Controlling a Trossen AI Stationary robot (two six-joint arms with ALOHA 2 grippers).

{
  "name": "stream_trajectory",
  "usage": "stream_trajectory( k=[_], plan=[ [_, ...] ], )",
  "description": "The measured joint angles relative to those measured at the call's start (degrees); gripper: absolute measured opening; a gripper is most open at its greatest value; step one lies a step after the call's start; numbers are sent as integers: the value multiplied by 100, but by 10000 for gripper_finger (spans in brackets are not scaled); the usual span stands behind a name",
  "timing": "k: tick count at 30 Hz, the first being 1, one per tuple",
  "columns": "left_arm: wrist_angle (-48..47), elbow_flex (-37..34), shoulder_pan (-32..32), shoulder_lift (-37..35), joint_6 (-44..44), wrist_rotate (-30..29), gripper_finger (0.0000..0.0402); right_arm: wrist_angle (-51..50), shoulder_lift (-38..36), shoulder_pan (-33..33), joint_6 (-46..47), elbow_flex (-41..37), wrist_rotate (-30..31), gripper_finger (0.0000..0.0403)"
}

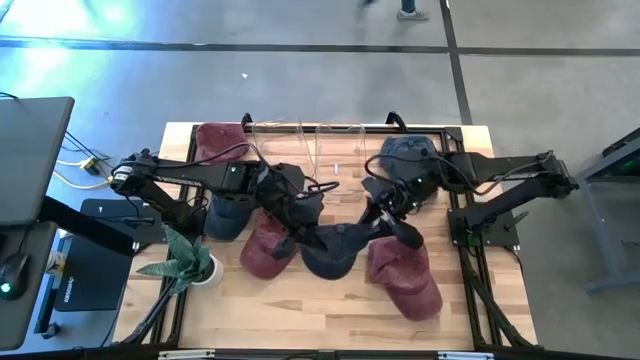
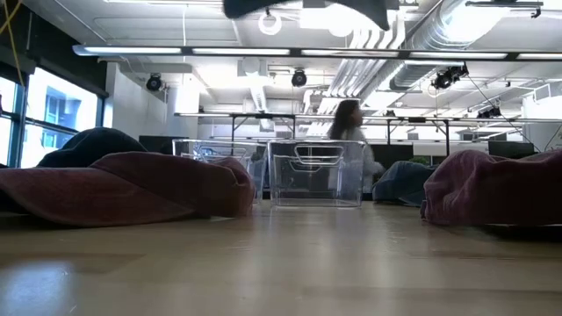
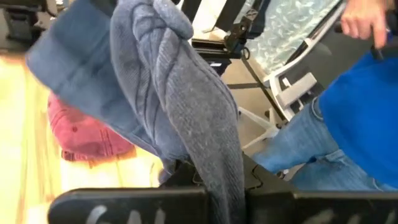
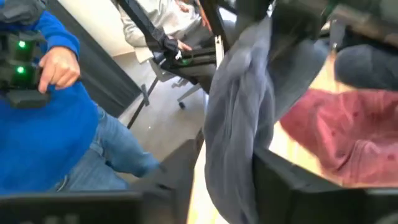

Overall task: Pick & Place hat
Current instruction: Put the bottom blue cap into the right bin

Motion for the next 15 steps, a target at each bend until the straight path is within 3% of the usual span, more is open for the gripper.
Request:
stream_trajectory(
  k=[3,6,10,15],
  plan=[
    [0,0,38,0,3,-179,2,81,214,-63,-230,0,-239,215],
    [-44,-2,141,0,-41,-211,1,191,482,-40,-570,-3,-642,249],
    [-211,-2,320,0,-68,-209,1,447,674,-21,-567,-9,-1076,252],
    [-335,-3,426,-95,-148,37,1,404,664,-34,27,-9,-1764,224]
  ],
)
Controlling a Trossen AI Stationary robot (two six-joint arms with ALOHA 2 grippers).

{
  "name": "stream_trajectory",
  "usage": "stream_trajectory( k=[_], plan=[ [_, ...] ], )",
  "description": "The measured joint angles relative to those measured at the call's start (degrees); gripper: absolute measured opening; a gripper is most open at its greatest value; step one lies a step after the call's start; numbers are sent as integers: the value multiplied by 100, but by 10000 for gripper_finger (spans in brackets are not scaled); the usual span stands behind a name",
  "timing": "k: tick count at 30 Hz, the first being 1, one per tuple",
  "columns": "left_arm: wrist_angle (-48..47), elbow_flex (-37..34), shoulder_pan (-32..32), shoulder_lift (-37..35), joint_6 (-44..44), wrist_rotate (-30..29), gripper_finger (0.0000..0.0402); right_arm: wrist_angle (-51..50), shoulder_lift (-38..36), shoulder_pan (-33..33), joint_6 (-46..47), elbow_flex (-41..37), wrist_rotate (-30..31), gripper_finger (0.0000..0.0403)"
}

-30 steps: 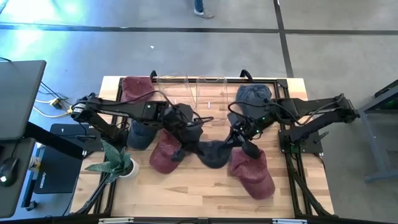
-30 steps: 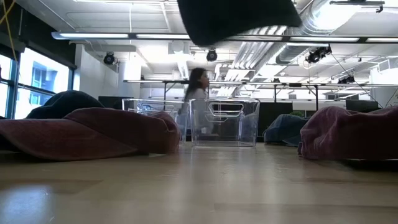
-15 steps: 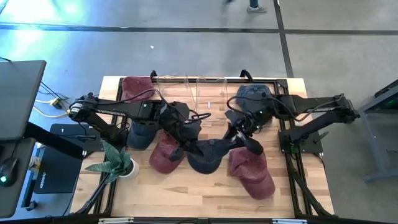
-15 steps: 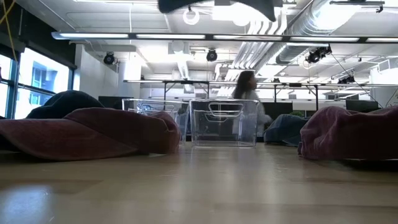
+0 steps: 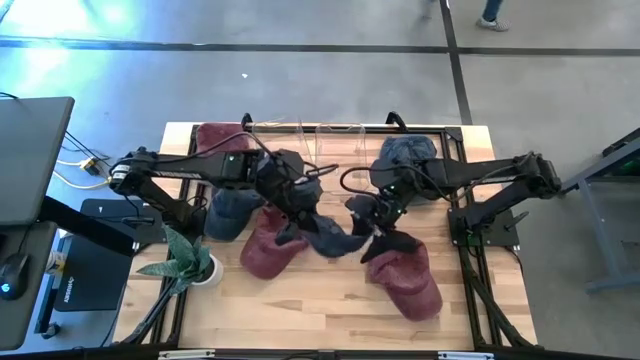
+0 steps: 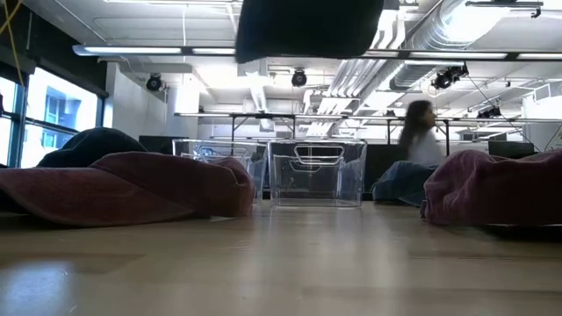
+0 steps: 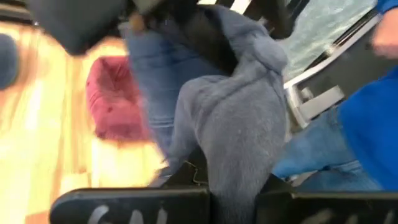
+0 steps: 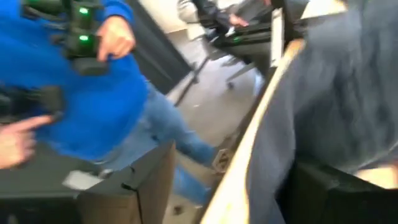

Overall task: Pick & Place hat
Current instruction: Put the bottom blue cap into the right bin

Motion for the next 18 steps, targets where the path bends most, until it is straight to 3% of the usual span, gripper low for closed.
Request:
stream_trajectory(
  k=[4,8,18],
  plan=[
    [2,-12,-13,-61,-9,342,1,-20,-135,2,540,0,-277,184],
    [115,13,-13,-108,-11,542,1,-17,-286,4,730,0,482,161],
    [117,-4,-11,-89,-8,482,1,-30,-154,142,189,-96,1512,221]
  ],
)
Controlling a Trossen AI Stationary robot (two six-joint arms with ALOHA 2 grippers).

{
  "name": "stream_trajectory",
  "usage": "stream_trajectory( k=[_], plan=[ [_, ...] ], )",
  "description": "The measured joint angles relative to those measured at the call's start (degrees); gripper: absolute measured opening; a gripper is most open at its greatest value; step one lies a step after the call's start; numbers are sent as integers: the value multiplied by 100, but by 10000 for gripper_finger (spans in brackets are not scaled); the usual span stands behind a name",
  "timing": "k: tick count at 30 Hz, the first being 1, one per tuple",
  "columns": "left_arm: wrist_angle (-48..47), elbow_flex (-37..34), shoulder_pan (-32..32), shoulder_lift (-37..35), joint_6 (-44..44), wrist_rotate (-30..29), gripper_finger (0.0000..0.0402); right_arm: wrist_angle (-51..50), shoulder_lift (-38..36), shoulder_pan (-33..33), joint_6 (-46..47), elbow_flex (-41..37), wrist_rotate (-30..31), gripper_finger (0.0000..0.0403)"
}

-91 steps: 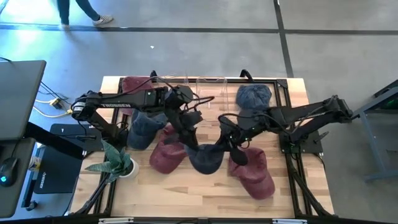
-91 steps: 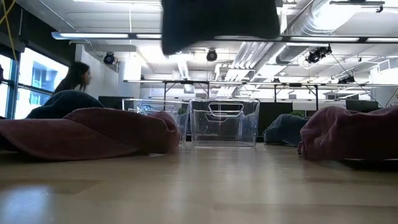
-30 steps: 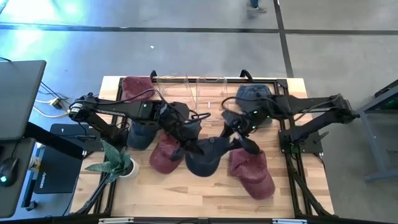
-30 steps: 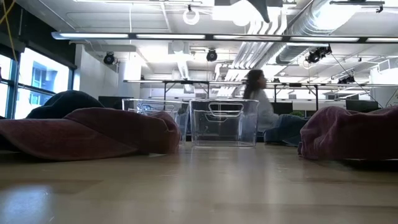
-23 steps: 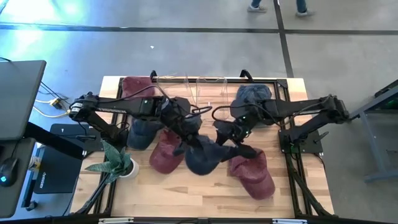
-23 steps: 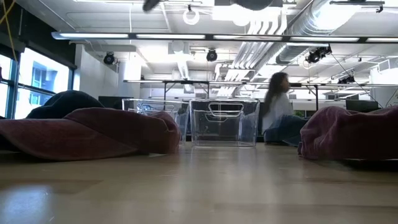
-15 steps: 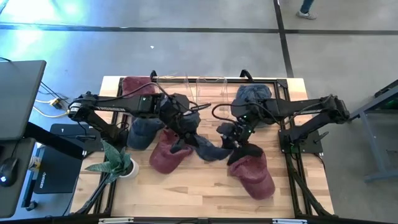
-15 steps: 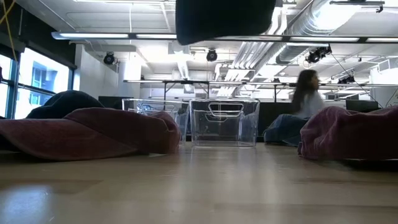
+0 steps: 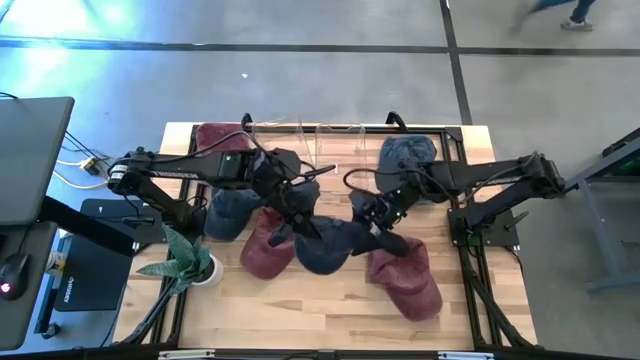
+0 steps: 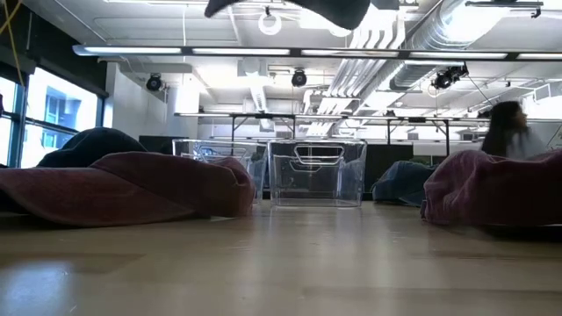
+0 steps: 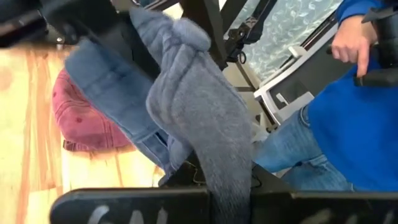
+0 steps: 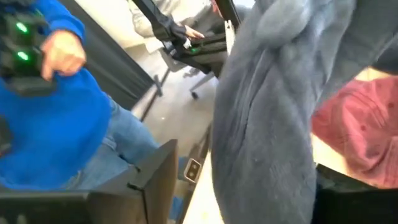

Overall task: Pick & Place hat
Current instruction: Put the bottom blue cap into the right bin

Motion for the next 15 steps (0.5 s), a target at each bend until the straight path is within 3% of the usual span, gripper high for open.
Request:
stream_trajectory(
  k=[3,6,13,15],
  plan=[
    [10,0,-2,0,4,-106,1,56,0,30,12,-157,119,219],
    [38,2,-2,0,6,-113,1,53,4,52,-22,-239,127,191],
    [36,2,-1,0,6,-111,1,61,4,55,-6,-241,-157,27],
    [44,2,0,0,4,-65,1,67,-24,54,41,-241,-288,12]
  ],
)
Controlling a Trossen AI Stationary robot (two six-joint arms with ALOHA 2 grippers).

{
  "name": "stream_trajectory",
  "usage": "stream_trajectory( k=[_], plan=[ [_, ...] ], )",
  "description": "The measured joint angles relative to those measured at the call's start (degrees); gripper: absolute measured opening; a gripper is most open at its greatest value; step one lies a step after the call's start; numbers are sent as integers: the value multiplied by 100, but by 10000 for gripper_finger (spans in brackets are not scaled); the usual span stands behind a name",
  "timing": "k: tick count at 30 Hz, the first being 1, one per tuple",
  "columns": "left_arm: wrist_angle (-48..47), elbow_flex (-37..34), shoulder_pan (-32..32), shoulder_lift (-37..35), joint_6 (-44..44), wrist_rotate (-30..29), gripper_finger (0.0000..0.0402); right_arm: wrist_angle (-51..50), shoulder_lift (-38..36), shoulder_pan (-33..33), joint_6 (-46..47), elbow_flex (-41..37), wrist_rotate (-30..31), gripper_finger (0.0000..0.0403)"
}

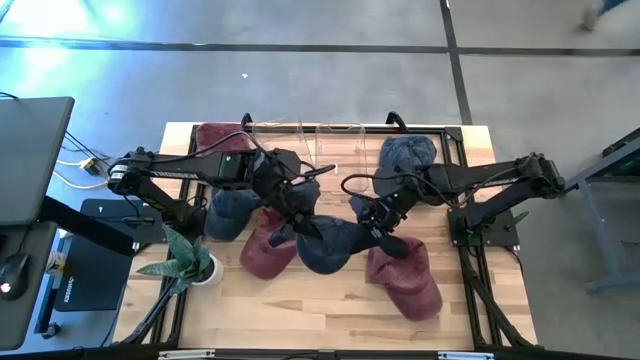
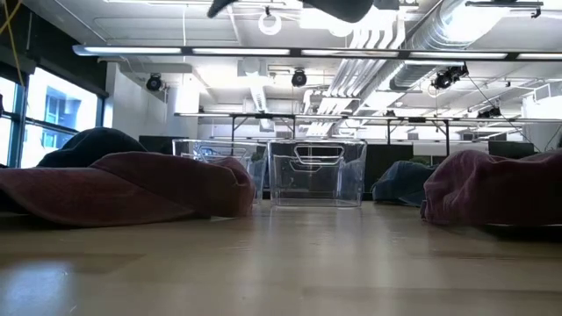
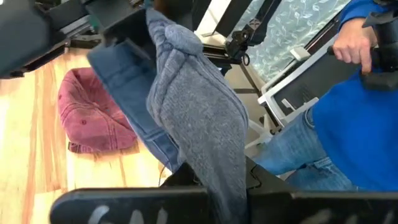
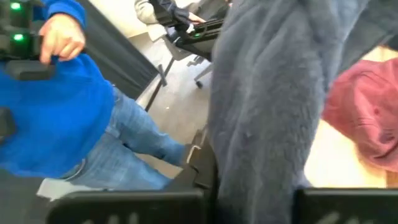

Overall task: Pick & Place hat
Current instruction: Put the bottom blue cap into the right bin

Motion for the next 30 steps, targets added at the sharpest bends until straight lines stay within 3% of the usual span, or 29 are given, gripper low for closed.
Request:
stream_trajectory(
  k=[7,13,17,20,25,30],
  plan=[
    [484,4,0,2,-103,1128,17,-4,-94,4,145,298,-119,6],
    [1197,-2,-1,256,-528,1946,114,-35,-94,2,182,356,-166,4],
    [1574,15,-2,403,-648,2063,181,-37,-94,2,224,356,-174,3],
    [1578,7,-2,465,-646,2094,208,-52,-94,2,241,356,-172,2],
    [1652,-9,0,600,-649,2334,201,-76,-94,2,244,356,-170,2],
    [1703,9,3,568,-647,2877,151,-98,-137,3,299,356,-268,2]
  ],
)
